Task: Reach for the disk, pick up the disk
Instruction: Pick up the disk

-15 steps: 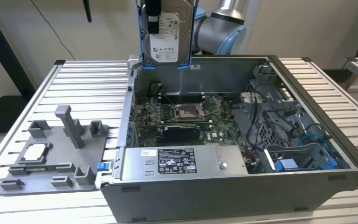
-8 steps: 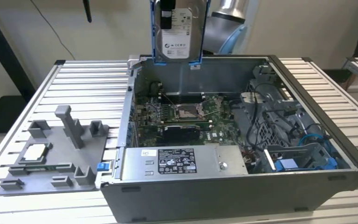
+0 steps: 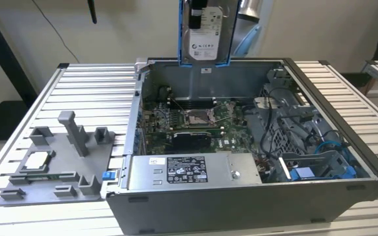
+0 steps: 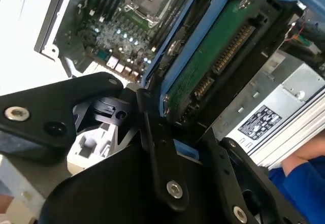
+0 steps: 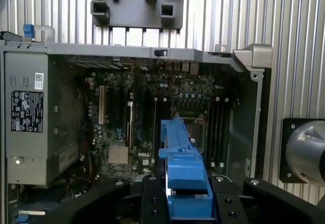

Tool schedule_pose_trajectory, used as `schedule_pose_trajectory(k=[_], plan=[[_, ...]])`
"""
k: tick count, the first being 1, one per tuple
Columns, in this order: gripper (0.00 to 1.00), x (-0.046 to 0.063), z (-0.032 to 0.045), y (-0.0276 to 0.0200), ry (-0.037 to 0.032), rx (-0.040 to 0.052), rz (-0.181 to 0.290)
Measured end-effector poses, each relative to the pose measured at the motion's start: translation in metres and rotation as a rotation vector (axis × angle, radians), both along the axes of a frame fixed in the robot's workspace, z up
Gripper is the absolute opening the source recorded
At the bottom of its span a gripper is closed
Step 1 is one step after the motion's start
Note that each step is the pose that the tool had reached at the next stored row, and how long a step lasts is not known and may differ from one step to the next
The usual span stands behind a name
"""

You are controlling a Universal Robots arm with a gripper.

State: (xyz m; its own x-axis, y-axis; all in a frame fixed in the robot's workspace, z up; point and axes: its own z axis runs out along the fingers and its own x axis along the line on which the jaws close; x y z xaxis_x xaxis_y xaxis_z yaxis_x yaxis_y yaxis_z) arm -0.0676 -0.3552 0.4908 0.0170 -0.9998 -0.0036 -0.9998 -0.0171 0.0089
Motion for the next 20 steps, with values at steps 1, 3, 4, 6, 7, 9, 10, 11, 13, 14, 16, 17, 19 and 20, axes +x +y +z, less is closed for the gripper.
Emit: schedule_pose_trajectory(k=[1, 3, 4, 6, 7, 9, 10, 11, 13, 14, 16, 17, 19, 20], plan=[[0.0, 0.005, 0.0002, 0.0, -0.0001, 0.0, 0.0], [0.0, 0.014, 0.0004, -0.0001, 0.0, 0.0, 0.0], [0.0, 0.018, 0.0005, -0.0001, -0.0001, 0.0, 0.0], [0.0, 0.027, 0.0007, -0.0001, 0.0, 0.0, 0.0], [0.0, 0.032, 0.0007, -0.0001, 0.0, 0.0, 0.0], [0.0, 0.04, 0.0008, -0.0001, 0.0, -0.0001, 0.0], [0.0, 0.043, 0.0009, -0.0001, 0.0, -0.0001, 0.0], [0.0, 0.047, 0.0008, -0.0001, 0.0, 0.0, 0.0], [0.0, 0.055, 0.0009, -0.0001, -0.0001, 0.0, 0.0], [0.0, 0.059, 0.0009, -0.0001, 0.0, -0.0001, 0.0], [0.0, 0.067, 0.0009, -0.0001, 0.0, -0.0001, 0.0], [0.0, 0.07, 0.0009, -0.0001, 0.0, -0.0001, 0.0], [0.0, 0.079, 0.0009, 0.0, 0.0, 0.0001, 0.0], [0.0, 0.083, 0.0009, -0.0001, -0.0001, 0.0001, 0.0]])
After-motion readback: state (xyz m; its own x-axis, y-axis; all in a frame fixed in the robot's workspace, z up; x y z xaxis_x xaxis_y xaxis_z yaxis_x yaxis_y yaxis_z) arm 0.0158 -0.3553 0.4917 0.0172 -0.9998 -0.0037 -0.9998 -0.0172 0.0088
